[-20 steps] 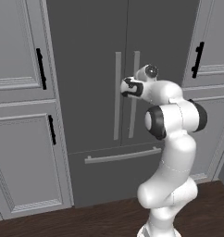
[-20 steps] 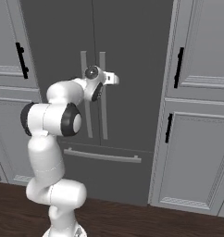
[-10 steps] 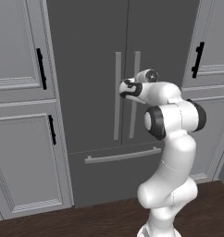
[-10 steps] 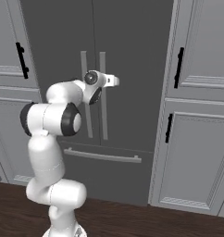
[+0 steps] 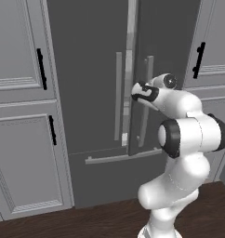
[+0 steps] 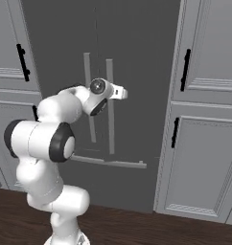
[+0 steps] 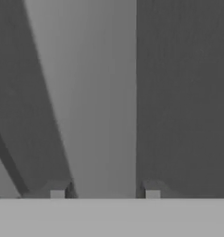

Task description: Take the strawberry from the fridge and place it on top of the pancake, located on the dining counter.

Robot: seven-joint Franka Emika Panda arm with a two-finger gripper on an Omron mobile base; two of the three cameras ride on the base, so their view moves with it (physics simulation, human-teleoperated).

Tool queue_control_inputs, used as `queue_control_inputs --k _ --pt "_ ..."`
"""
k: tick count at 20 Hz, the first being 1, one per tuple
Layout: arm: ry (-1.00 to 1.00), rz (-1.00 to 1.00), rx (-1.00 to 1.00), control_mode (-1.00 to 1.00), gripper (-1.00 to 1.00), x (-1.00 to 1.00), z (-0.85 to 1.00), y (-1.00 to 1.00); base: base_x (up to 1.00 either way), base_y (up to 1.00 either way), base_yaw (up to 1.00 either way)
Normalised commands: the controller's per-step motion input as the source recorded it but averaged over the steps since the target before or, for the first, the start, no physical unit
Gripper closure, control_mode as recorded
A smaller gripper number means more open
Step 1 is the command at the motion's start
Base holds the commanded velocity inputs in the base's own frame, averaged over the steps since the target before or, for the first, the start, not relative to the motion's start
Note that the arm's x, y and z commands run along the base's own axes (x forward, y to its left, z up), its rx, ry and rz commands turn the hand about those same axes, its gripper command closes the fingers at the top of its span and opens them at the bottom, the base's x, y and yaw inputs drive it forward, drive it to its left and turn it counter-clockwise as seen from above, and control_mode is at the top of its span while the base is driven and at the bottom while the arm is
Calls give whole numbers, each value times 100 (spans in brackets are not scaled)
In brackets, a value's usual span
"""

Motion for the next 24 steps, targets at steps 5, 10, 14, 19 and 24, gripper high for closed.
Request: queue_control_inputs --k 5,10,14,19,24 --pt "11 -7 2 -100 100 -97 0 -67 0 0 0" --pt "5 0 0 -100 100 -99 -1 -99 0 0 0" --pt "3 -2 0 -100 -100 -100 0 -100 0 0 0" --pt "4 -2 3 -100 -100 -100 2 -99 0 0 0" --pt "6 0 -6 -100 -100 -81 25 1 0 0 0"
